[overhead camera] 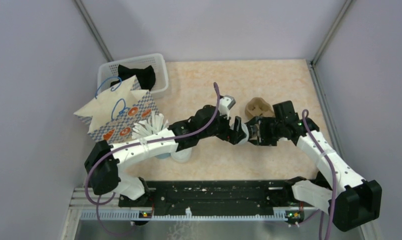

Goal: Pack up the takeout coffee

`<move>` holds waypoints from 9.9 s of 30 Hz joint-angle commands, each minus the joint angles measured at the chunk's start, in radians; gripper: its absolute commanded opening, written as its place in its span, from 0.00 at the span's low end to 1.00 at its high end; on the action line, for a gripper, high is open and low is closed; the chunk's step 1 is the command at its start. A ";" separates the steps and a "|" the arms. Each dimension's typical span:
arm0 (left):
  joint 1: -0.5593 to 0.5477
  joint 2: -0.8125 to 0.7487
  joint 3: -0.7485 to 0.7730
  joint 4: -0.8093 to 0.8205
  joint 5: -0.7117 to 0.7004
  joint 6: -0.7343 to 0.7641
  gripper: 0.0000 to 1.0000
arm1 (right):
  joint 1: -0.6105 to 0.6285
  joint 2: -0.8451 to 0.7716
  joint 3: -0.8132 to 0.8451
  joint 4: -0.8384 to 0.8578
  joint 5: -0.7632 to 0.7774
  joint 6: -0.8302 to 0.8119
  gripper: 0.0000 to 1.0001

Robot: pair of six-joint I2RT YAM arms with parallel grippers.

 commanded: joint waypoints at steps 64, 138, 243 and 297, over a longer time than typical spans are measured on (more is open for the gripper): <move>-0.014 0.384 0.623 -0.948 -0.041 0.174 0.98 | 0.009 -0.097 0.397 -0.437 0.440 -1.364 0.99; 0.091 -0.180 0.360 -0.803 0.083 0.473 0.98 | -0.941 0.538 0.121 -0.099 0.761 -2.023 0.98; 0.078 -0.176 0.384 -0.829 0.132 0.445 0.98 | 0.126 -0.086 -0.202 0.037 0.918 -2.403 0.00; 0.118 -0.098 0.639 -0.853 -0.147 0.205 0.98 | -0.447 0.082 0.451 -0.416 0.734 -1.494 0.86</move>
